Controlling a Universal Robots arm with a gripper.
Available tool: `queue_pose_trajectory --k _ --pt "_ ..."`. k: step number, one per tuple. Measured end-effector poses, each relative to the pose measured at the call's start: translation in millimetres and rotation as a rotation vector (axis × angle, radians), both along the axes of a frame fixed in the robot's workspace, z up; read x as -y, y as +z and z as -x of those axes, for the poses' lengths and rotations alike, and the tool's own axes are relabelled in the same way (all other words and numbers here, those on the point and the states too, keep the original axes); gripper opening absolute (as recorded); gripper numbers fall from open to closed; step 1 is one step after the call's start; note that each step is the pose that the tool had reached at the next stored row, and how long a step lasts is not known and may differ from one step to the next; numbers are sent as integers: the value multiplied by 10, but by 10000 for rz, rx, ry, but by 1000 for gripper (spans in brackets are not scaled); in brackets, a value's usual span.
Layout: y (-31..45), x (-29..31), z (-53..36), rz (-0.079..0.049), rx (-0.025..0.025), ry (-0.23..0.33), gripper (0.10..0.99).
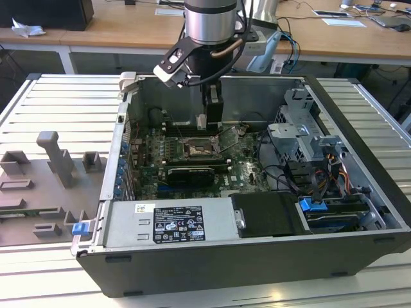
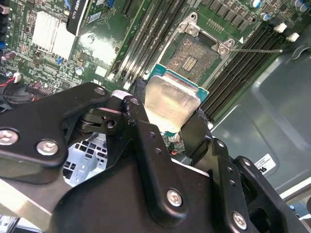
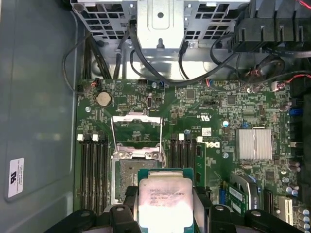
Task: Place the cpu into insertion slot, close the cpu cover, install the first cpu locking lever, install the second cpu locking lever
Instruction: 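Place the cpu into insertion slot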
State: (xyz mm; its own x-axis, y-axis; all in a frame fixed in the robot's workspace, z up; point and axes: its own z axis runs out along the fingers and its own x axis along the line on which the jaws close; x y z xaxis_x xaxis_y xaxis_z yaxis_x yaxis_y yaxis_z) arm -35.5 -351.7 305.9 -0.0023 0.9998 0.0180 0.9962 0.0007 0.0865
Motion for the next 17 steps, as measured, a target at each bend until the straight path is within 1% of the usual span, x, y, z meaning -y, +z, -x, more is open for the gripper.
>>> queue_pose_trajectory --k 13,17 --pt "-67 0 0 0 0 -2 537" --pt "-117 0 0 -1 -5 -3 537"
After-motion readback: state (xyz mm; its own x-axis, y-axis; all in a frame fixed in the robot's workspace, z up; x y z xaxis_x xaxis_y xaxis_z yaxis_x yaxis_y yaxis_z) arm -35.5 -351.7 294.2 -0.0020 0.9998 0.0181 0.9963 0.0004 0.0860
